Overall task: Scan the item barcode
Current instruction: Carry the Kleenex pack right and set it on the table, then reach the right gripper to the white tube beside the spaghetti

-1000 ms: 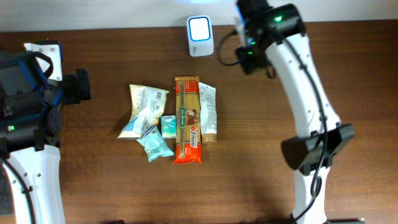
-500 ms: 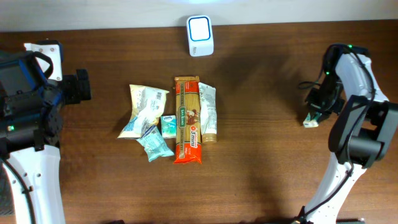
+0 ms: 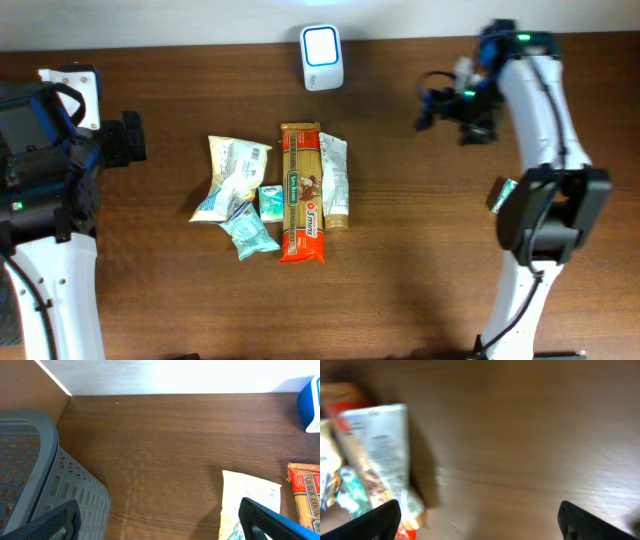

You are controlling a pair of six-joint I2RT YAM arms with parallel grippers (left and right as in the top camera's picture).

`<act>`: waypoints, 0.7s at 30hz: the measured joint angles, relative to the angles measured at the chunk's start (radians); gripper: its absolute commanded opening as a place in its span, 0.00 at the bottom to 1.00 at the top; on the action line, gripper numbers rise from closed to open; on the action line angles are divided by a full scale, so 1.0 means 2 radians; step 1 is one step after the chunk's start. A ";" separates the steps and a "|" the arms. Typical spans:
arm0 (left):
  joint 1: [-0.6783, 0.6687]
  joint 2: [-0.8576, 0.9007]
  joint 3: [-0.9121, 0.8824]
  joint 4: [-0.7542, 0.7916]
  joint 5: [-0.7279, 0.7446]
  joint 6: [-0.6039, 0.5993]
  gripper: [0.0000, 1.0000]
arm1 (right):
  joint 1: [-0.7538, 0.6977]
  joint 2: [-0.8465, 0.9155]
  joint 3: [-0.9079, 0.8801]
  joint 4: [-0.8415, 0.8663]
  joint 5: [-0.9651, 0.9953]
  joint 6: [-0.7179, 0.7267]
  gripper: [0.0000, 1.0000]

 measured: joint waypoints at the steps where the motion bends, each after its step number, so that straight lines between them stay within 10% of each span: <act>1: 0.000 0.000 0.000 0.000 0.000 0.000 0.99 | 0.026 0.000 -0.006 0.020 -0.008 -0.002 1.00; 11: 0.000 0.000 0.000 0.000 0.000 0.000 0.99 | 0.222 0.001 -0.134 0.167 0.022 0.123 0.52; 19: 0.000 0.000 0.000 0.000 0.000 0.000 0.99 | 0.255 0.001 -0.139 0.131 0.056 0.146 0.47; 21: 0.000 0.000 0.000 0.000 0.000 0.000 0.99 | 0.256 0.001 -0.139 0.126 0.046 0.134 0.32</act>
